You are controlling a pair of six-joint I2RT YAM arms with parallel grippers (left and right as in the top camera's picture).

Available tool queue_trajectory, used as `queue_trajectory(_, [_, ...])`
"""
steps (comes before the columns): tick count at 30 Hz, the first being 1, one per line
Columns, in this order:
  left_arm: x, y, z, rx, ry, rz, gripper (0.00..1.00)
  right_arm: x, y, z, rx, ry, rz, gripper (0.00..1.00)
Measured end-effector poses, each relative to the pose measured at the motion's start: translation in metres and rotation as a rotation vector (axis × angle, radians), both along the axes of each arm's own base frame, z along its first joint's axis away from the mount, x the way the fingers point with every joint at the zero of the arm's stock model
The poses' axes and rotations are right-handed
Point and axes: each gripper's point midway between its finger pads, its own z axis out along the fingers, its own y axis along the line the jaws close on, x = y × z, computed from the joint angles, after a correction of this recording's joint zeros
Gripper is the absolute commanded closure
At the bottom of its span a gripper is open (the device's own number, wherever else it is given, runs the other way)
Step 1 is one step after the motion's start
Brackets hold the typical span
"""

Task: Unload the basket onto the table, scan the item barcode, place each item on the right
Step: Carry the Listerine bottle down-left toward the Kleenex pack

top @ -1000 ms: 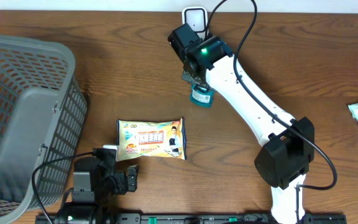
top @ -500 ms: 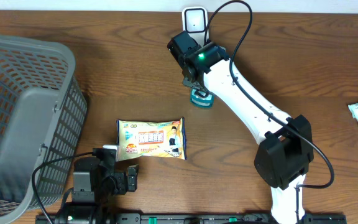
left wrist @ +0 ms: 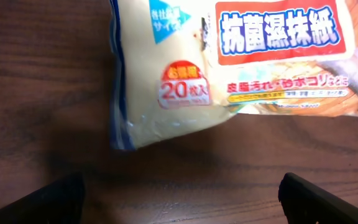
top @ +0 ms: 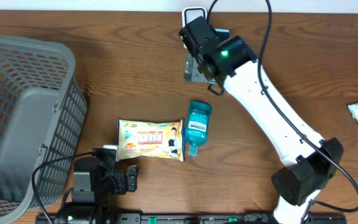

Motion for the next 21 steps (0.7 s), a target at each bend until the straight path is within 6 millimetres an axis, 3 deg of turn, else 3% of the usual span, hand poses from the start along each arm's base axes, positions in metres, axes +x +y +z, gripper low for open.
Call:
queue_trajectory(4, [0.0, 0.0, 0.0, 0.0, 0.0, 0.0, 0.01, -0.025, -0.002, -0.01, -0.02, 0.125, 0.083, 0.01])
queue_trajectory(12, [0.0, 0.0, 0.0, 0.0, 0.0, 0.0, 0.01, -0.057, 0.017, -0.022, 0.083, 0.285, 0.163, 0.01])
queue_trajectory(21, [0.0, 0.0, 0.0, 0.0, 0.0, 0.0, 0.01, -0.126, 0.024, -0.087, 0.014, 0.521, 0.085, 0.01])
